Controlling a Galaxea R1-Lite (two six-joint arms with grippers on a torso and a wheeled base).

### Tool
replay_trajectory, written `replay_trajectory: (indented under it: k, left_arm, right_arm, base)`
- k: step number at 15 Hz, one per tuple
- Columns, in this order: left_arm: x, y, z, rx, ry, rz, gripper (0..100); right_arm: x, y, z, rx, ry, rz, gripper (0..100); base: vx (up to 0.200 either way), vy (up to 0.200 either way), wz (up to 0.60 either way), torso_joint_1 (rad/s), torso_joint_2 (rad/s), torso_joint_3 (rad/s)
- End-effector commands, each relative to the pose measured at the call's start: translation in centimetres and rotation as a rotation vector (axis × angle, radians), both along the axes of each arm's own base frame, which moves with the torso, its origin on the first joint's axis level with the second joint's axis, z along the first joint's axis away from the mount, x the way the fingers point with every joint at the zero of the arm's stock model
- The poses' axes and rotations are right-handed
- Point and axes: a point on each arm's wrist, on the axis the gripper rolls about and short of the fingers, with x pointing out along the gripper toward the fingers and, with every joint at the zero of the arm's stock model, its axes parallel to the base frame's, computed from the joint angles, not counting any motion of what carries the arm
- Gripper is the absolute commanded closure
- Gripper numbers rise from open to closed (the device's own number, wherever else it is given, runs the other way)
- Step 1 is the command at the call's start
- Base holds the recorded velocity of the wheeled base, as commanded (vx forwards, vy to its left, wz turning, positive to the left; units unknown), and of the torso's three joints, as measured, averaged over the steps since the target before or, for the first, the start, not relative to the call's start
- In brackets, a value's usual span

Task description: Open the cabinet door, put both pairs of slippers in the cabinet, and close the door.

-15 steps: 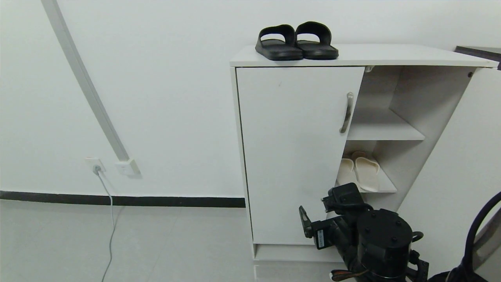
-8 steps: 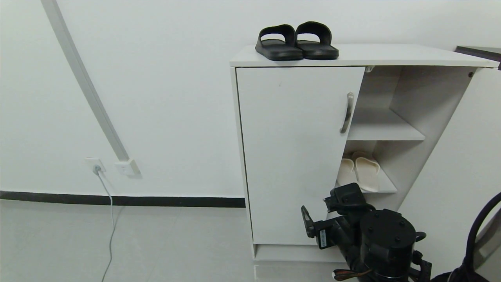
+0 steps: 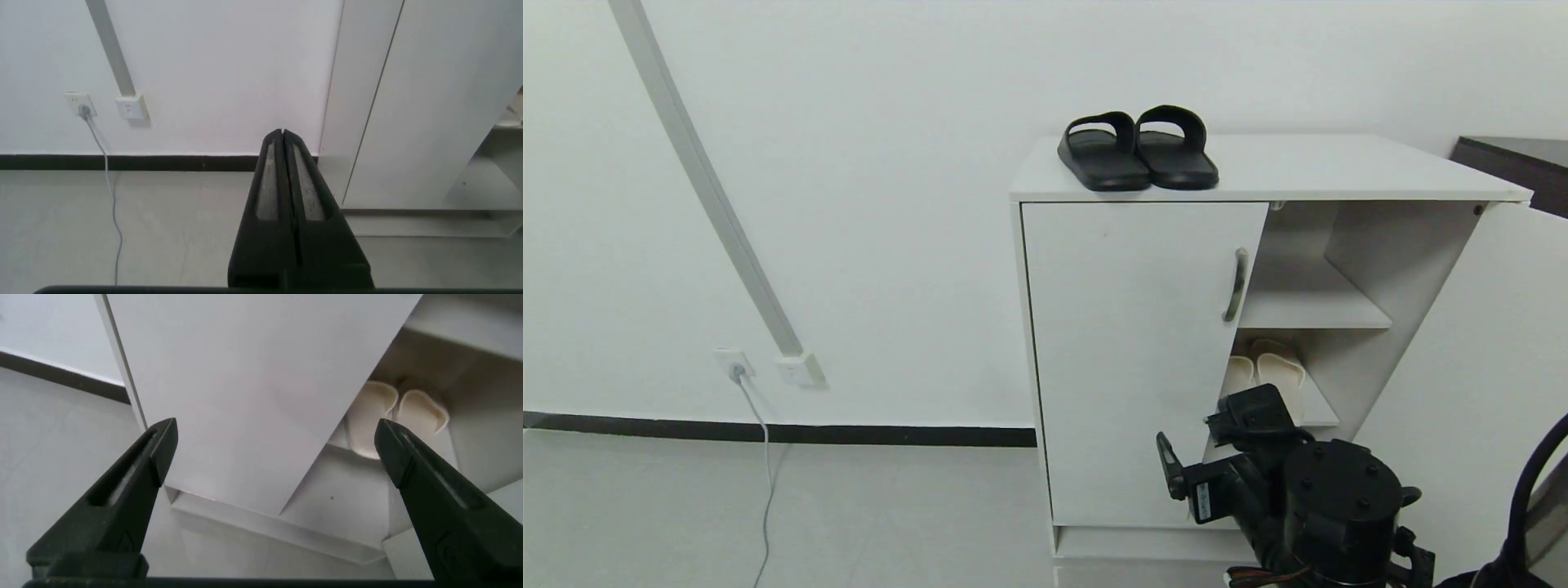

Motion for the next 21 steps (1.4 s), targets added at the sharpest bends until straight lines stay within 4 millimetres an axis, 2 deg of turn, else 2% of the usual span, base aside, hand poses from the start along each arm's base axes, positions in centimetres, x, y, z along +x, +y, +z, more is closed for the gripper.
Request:
replay_trajectory:
  k: [1,10,21]
  left_arm:
    - [0.01,0.0,0.0,0.0,0.002,0.0,100]
    - [0.01,0.0,0.0,0.0,0.002,0.0,100]
    - [0.01,0.0,0.0,-0.002,0.001,-0.001,100]
  right_arm:
    - [-0.11,-0.1,0.18,0.003,-0.003,0.001,0]
    - [-0.13,-0.12,0.15,0.003,-0.002,0.002,0]
    - [-0.02,-0.08,0.19,0.015,-0.005,0.017,0]
  base:
    - [0.0,0.0,0.0,0.11,-0.47,-0.339]
    - [0.0,0.0,0.0,0.15,-0.47,-0.322]
    - [0.0,0.0,0.0,0.223,-0.54,-0.318]
